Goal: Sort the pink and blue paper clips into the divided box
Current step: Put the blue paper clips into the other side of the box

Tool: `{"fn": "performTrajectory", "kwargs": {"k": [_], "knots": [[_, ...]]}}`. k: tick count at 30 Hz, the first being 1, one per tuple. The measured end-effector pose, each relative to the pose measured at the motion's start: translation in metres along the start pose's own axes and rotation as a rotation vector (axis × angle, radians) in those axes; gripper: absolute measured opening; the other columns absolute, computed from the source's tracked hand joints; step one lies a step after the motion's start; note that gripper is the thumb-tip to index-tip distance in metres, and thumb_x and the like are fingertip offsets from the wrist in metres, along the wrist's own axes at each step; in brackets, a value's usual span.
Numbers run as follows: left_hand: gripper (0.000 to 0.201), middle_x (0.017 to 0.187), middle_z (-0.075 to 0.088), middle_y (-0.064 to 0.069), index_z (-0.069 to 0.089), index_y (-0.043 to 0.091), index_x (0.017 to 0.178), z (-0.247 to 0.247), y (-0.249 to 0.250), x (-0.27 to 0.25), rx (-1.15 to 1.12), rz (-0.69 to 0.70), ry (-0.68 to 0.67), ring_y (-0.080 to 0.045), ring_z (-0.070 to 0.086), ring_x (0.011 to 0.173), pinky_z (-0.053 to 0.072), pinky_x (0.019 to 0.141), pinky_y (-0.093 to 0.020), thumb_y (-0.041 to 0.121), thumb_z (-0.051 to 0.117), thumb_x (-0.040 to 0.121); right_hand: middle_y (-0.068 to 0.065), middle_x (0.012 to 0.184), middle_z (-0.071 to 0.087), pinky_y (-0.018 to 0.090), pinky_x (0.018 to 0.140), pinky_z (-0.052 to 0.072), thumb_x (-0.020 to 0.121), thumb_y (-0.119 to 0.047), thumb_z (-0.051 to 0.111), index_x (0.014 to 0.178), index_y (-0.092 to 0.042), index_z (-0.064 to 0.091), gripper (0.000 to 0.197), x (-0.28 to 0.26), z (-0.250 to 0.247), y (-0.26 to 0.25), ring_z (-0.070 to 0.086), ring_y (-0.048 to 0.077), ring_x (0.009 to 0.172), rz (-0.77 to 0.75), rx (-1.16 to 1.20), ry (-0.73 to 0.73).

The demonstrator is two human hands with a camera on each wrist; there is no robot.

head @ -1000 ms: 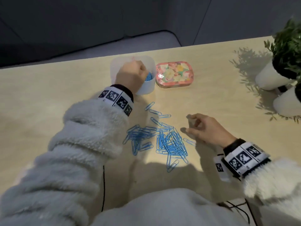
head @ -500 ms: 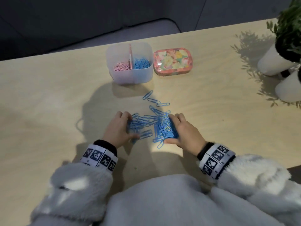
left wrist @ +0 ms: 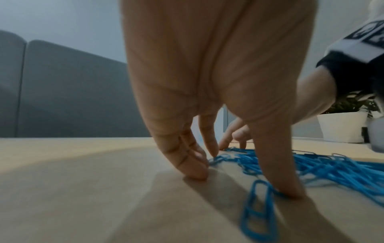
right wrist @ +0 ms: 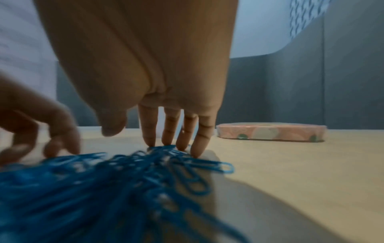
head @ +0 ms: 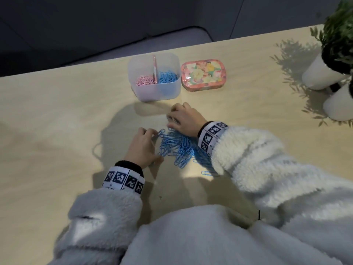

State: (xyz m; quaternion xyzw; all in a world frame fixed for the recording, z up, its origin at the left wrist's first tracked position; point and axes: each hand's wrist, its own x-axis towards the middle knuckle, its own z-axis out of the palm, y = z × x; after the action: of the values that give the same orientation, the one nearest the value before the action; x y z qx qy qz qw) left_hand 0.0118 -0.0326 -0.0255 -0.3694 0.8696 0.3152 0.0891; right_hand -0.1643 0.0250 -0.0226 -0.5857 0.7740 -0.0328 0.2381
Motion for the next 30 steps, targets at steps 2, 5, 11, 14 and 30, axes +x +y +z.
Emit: {"fn": "performTrajectory", "kwargs": {"k": [2,5,11,14,30], "knots": [[0.076,0.119,0.045,-0.013,0.045,0.008,0.127,0.005,0.003,0.001,-0.05,0.004,0.059,-0.028,0.051,0.109,0.04,0.092,-0.031,0.022,0.082,0.063,0.009,0.124,0.047,0.044,0.09,0.044,0.084,-0.048,0.056,0.112,-0.013,0.057,0.045,-0.009,0.009,-0.007,0.041,0.03,0.11,-0.06,-0.013,-0.008],[0.066,0.118,0.046,-0.019,0.049,0.001,0.125,0.011,0.007,0.007,-0.035,0.06,0.124,-0.033,0.048,0.108,0.038,0.094,-0.033,0.021,0.077,0.068,0.009,0.128,0.045,0.04,0.096,0.039,0.079,-0.039,0.064,0.121,-0.014,0.052,0.05,-0.025,0.02,-0.012,0.039,0.03,0.113,-0.115,-0.068,-0.041],[0.034,0.111,0.053,-0.02,0.06,0.003,0.108,0.017,0.012,0.015,0.033,0.135,0.11,-0.036,0.052,0.101,0.04,0.087,-0.038,0.009,0.067,0.075,0.012,0.123,0.051,0.036,0.083,0.041,0.093,-0.011,0.041,0.118,-0.008,0.057,0.03,-0.038,0.031,-0.023,0.043,0.031,0.114,-0.074,-0.06,0.033],[0.021,0.104,0.057,-0.014,0.063,0.009,0.102,0.018,0.011,0.018,0.079,0.12,0.137,-0.033,0.054,0.099,0.043,0.077,-0.041,0.013,0.06,0.082,0.012,0.117,0.053,0.038,0.08,0.041,0.093,-0.012,0.042,0.116,-0.008,0.055,0.027,-0.039,0.031,-0.024,0.045,0.031,0.111,-0.086,-0.138,0.002],[0.015,0.1,0.064,-0.01,0.066,0.013,0.089,0.016,0.007,0.021,0.139,0.042,0.199,-0.033,0.049,0.102,0.04,0.083,-0.041,0.025,0.064,0.08,0.011,0.089,0.074,0.024,0.073,0.044,0.079,-0.013,0.069,0.095,-0.009,0.073,0.017,-0.021,-0.041,0.004,0.06,0.013,0.074,0.016,0.395,0.229]]}}
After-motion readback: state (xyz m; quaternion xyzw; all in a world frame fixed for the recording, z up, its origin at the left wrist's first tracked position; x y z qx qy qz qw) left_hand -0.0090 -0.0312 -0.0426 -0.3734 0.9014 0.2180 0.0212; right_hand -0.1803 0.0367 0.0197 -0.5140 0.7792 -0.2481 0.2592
